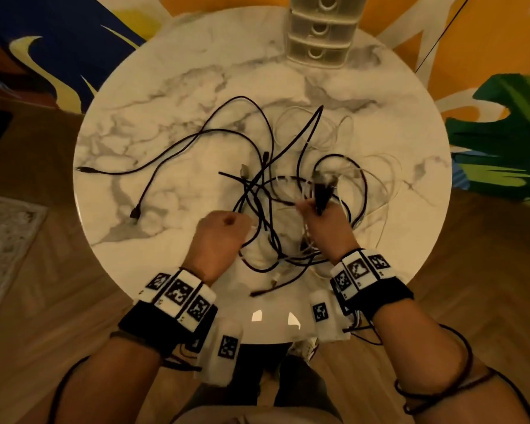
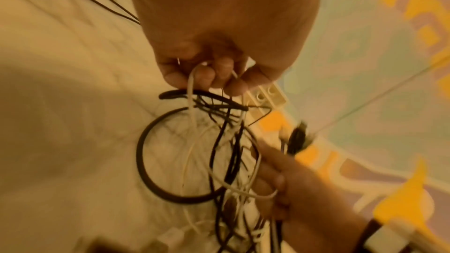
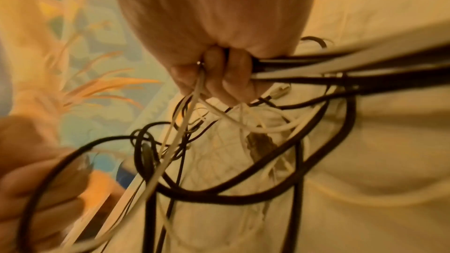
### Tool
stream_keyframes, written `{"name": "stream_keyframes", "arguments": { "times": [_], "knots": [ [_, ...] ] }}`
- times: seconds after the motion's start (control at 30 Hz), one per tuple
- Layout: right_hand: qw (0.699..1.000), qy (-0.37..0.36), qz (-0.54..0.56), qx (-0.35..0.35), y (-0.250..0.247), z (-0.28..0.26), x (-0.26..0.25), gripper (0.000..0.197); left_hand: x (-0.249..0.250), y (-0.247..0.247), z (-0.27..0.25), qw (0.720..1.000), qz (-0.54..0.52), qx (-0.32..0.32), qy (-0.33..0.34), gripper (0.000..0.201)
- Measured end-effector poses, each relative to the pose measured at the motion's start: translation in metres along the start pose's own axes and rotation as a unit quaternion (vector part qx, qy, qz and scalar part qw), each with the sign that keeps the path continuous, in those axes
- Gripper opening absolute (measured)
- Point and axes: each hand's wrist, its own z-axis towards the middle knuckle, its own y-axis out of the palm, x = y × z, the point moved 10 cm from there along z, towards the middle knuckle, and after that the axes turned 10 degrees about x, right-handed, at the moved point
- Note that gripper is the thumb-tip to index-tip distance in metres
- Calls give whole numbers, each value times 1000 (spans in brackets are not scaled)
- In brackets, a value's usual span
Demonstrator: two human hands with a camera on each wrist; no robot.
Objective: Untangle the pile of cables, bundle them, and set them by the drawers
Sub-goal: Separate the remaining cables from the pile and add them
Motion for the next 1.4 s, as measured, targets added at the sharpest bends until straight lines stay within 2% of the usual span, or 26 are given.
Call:
{"name": "stream_keyframes", "arguments": {
  "times": [0.07,0.1,0.17,0.2,0.27,0.33,0.4,0.47,0.5,0.53,0.57,0.6,0.63,0.67,0.73,0.77,0.8,0.9,0.93,0.97,1.07,1.13,1.2,1.33,1.4],
  "knots": [
    [998,31,21,54,-15,9,7,23,2,-37,7,990,-95,106,-16,30],
    [996,42,33,66,-18,11,8,22,2,-50,10,978,-151,139,-26,27],
    [994,54,49,79,-20,10,8,26,2,-56,16,963,-213,158,-43,23],
    [993,62,51,89,-25,7,8,32,3,-54,18,967,-202,150,-39,22],
    [985,88,90,119,-41,-5,9,34,4,-48,16,983,-129,131,-6,21],
    [969,104,174,140,-60,-19,8,31,-3,-45,11,992,-49,115,18,22],
    [958,100,220,155,-82,-33,4,35,-13,-33,2,997,63,52,7,28],
    [953,83,238,165,-102,-45,-4,39,-12,-17,-10,971,239,-17,9,32],
    [953,73,241,169,-112,-51,-8,41,2,-12,-15,950,308,-13,41,31],
    [953,63,243,170,-119,-57,-13,42,25,-9,-19,939,331,9,93,27],
    [954,51,243,170,-127,-63,-18,43,57,-3,-27,938,305,27,162,20],
    [956,42,239,166,-130,-67,-23,43,86,6,-37,939,253,16,231,11],
    [958,33,233,163,-133,-72,-27,43,111,23,-51,936,198,-35,288,16],
    [959,22,229,164,-140,-76,-31,42,130,45,-67,930,148,-118,315,33],
    [957,10,226,181,-156,-83,-37,40,143,89,-100,913,96,-291,270,58],
    [953,12,232,194,-166,-85,-36,39,141,106,-113,903,98,-340,243,58],
    [948,15,242,207,-177,-87,-34,38,141,120,-123,890,124,-366,241,50],
    [936,9,264,234,-209,-97,-26,39,147,154,-144,837,231,-379,319,28],
    [932,6,271,240,-216,-99,-23,39,156,158,-144,843,223,-364,327,28],
    [924,9,287,254,-225,-101,-19,39,171,158,-138,861,201,-331,330,28],
    [886,23,332,324,-260,-110,1,43,237,129,-105,914,95,-152,364,23],
    [886,30,315,340,-272,-112,12,46,274,94,-83,930,9,-39,365,28],
    [893,37,293,340,-281,-115,23,47,300,69,-73,928,-37,35,369,32],
    [890,56,292,345,-297,-120,56,57,324,31,-76,889,-80,140,428,38],
    [889,64,302,337,-303,-120,70,56,304,32,-61,900,-59,150,405,39]
  ]
}}
